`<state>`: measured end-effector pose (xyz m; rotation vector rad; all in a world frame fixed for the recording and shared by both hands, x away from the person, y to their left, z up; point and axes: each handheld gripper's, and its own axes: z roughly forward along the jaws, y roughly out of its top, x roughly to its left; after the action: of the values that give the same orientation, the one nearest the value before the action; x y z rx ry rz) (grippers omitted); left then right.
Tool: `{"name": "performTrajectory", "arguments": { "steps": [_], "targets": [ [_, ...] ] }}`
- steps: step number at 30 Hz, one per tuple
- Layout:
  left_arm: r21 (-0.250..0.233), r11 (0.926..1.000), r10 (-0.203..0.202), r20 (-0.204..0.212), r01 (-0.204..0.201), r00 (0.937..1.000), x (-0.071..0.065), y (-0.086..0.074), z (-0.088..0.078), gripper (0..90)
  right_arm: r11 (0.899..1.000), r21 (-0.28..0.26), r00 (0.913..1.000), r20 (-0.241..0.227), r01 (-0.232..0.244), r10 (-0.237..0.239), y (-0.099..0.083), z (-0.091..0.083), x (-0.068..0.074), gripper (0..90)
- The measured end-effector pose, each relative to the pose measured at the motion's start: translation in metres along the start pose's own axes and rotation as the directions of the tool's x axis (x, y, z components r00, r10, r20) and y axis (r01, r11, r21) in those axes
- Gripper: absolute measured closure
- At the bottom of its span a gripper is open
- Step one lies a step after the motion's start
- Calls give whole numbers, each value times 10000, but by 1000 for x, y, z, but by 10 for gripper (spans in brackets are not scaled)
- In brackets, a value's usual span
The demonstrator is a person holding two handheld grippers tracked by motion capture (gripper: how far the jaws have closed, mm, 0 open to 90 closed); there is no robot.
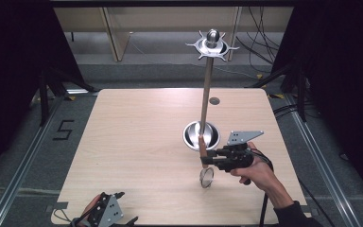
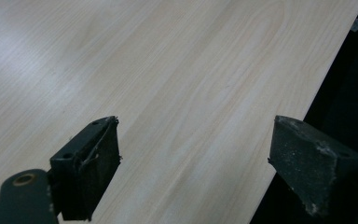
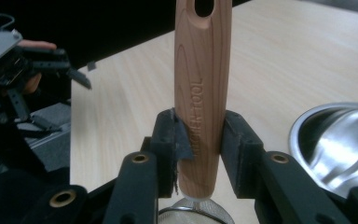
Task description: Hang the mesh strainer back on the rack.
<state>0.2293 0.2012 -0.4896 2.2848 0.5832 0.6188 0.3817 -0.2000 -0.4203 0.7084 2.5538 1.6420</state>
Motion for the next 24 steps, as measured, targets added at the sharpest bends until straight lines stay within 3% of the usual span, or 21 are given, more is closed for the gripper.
{"name": "performTrajectory", "arguments": {
  "steps": [4,5,7,12,15,16,17,22,24],
  "targets": [
    [30,10000,56,26,-56,10000,1,0,0,154,9996,-251,9997,236,85,-79,7,-6,-3,690],
    [-73,9999,-84,-3,84,10000,0,0,0,154,9997,-256,9996,285,-8,15,9,-7,-3,690],
    [-17,10000,5,-3,-5,10000,0,0,0,154,9991,-370,9985,506,222,-204,13,-10,-5,690],
    [-9,10000,11,1,-11,10000,0,0,0,154,9985,-543,9965,834,-31,76,22,-15,-5,690],
    [-73,9999,-74,40,74,10000,0,0,0,153,9963,-774,9941,1041,378,-296,29,-19,-9,690],
    [2,10000,1,17,-1,10000,1,0,0,153,9967,-818,9935,1131,4,88,31,-20,-6,690],
    [-27,10000,-5,7,5,10000,1,0,0,154,9959,-872,9938,1102,224,-127,33,-21,-8,691],
    [-76,9999,-96,38,97,9999,0,1,0,154,9920,-1247,9912,1324,169,-2,45,-28,-8,691],
    [-26,10000,-22,96,23,10000,1,1,-1,154,9896,-1393,9869,1609,361,-134,51,-32,-8,691]
  ]
}}
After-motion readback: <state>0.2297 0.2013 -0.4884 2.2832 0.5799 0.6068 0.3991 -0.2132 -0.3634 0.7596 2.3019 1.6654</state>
